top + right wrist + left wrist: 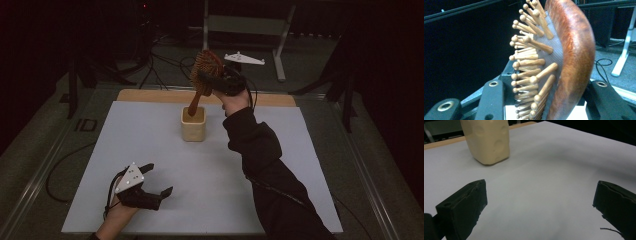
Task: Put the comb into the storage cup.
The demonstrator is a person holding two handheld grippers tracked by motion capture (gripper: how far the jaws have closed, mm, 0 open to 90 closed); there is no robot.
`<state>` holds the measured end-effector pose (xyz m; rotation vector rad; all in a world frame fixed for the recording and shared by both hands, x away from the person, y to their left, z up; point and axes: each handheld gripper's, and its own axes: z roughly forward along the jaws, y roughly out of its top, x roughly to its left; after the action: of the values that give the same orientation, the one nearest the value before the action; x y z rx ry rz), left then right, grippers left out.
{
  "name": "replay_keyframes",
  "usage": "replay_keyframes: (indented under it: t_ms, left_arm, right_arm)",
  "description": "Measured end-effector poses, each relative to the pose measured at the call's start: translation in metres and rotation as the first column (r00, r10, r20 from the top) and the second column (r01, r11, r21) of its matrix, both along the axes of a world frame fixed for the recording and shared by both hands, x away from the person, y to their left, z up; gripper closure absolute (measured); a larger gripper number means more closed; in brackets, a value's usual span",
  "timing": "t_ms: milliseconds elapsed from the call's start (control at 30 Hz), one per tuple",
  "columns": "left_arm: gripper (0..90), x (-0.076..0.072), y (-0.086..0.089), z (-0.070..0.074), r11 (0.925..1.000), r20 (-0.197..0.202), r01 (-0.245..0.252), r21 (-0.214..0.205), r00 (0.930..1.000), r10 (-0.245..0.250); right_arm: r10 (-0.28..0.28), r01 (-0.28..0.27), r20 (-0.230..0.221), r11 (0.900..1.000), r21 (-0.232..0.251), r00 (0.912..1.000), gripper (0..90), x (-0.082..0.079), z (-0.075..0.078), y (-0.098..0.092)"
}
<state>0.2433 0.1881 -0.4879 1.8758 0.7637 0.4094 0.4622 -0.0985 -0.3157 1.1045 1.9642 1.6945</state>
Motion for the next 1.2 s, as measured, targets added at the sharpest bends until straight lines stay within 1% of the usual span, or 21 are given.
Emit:
replay_keyframes:
  t_ms: [133,400,567,600,733,833,933,967,1200]
  left_arm:
    - [0.0,0.0,0.0,0.0,1.0,0.001,0.001,-0.004,1.0,-0.001]
    - [0.0,0.0,0.0,-0.001,1.0,0.001,0.003,-0.001,1.0,-0.003]
    - [0.0,0.0,-0.001,-0.001,1.0,0.002,0.002,0.003,1.0,-0.002]
    - [0.0,0.0,0.0,-0.001,1.0,0.005,0.001,0.005,1.0,-0.001]
    - [0.0,0.0,0.0,-0.001,1.0,0.005,0.001,0.004,1.0,-0.001]
    - [0.0,0.0,0.0,-0.001,1.0,0.006,0.0,0.004,1.0,0.0]
    - [0.0,0.0,-0.001,-0.001,1.0,0.006,-0.001,0.004,1.0,0.001]
    - [0.0,0.0,-0.001,-0.001,1.0,0.006,0.0,0.001,1.0,0.0]
    - [0.0,0.0,0.0,-0.001,1.0,0.003,0.0,-0.002,1.0,0.0]
  right_arm:
    - [-0.005,0.004,-0.011,1.0,-0.007,0.9999,52.2,0.003,-0.009,0.004]
    - [0.012,-0.013,-0.037,0.9997,-0.019,0.9993,52.1,0.006,-0.027,0.009]
    - [0.017,-0.019,-0.052,0.9994,-0.029,0.9985,52.1,0.006,-0.038,0.013]
    - [0.019,-0.021,-0.053,0.9991,-0.037,0.9984,52.1,0.006,-0.041,0.013]
    - [0.024,-0.026,-0.074,0.9992,-0.031,0.997,52.1,0.007,-0.051,0.016]
    - [0.02,-0.024,-0.079,0.9988,-0.044,0.9967,52.1,0.006,-0.058,0.018]
    - [0.026,-0.03,-0.086,0.9985,-0.047,0.996,52.1,0.006,-0.062,0.018]
    - [0.024,-0.029,-0.095,0.9983,-0.051,0.9952,52.1,0.007,-0.066,0.019]
    - [0.026,-0.031,-0.114,0.9986,-0.044,0.9932,52.1,0.007,-0.075,0.02]
